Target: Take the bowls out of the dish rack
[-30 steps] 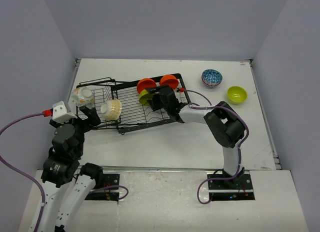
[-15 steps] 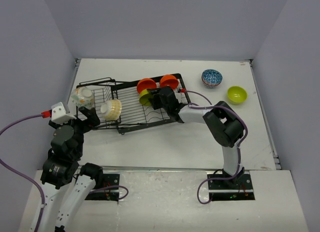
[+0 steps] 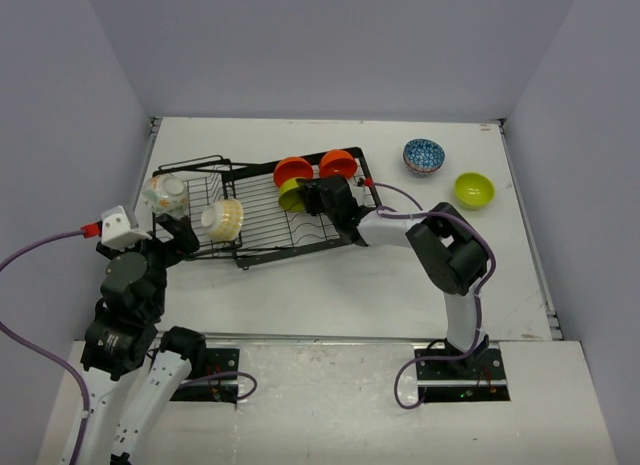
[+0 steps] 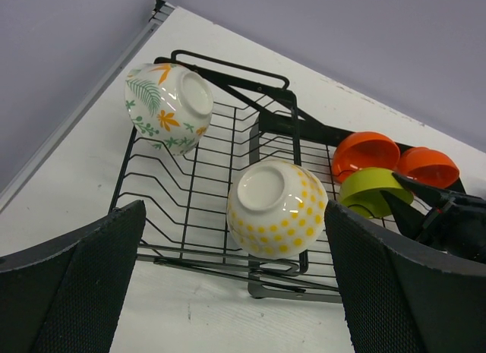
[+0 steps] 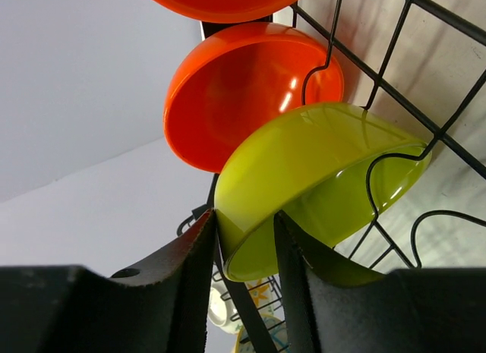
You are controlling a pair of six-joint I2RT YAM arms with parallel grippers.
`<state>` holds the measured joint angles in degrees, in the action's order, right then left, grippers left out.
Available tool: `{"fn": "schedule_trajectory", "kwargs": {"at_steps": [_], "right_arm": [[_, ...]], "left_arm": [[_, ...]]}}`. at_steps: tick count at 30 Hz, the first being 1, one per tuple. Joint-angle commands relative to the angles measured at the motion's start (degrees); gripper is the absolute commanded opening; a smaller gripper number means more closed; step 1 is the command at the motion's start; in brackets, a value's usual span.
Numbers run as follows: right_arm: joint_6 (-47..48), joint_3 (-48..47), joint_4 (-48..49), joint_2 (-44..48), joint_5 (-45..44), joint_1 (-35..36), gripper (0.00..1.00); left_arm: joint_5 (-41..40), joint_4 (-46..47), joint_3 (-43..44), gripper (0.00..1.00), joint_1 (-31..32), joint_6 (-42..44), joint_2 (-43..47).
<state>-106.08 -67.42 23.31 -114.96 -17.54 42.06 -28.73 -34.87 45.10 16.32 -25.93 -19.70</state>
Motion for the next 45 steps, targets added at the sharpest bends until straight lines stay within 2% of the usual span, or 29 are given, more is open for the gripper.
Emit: {"fn": "schedule_trajectory", "kwargs": {"at_steps": [1, 5, 13, 22, 29, 34, 38, 42, 44, 45], "right_arm": [[-2.28, -0.96, 0.24, -0.44, -3.73, -0.05, 0.37], [-3.16, 0.61, 2.61, -0.36, -3.73, -0.14, 0.29], [-2.9, 2.91, 9.38, 1.22, -2.94, -0.14, 0.01], [-0.01, 5.63, 21.5, 2.72, -1.45, -0.14, 0.0], [4.56, 4.58, 37.39, 0.0, 3.03, -0.58, 0.0], [8.87, 4.22, 40.94, 0.78, 6.02, -0.76, 0.0], [12.03, 7.03, 42.87, 4.47, 7.69, -1.19, 0.0], [19.14, 12.47, 42.79, 14.28, 11.9, -4.26, 0.0], [24.77, 13.89, 38.42, 18.96, 17.76, -6.98, 0.0], [28.87, 14.94, 35.26, 24.46, 20.15, -10.3, 0.0]], "left_arm": [[0.43, 1.56, 0.6, 1.0, -0.5, 0.18, 0.63], [0.87, 1.74, 0.6, 1.0, -0.5, 0.36, 0.63], [1.05, 1.83, 0.51, 1.0, -0.58, 0.44, 0.63], [0.87, 1.83, 0.6, 1.0, -0.58, 0.44, 0.89], [0.87, 1.65, 0.51, 1.0, -0.58, 0.44, 0.98], [0.61, 1.74, 0.51, 1.0, -0.58, 0.36, 1.07], [0.43, 1.65, 0.6, 1.0, -0.5, 0.36, 0.9], [0.61, 1.65, 0.51, 1.0, -0.58, 0.44, 0.98], [0.69, 1.65, 0.51, 1.0, -0.58, 0.44, 1.07], [0.78, 1.65, 0.51, 1.0, -0.58, 0.44, 1.16]]}}
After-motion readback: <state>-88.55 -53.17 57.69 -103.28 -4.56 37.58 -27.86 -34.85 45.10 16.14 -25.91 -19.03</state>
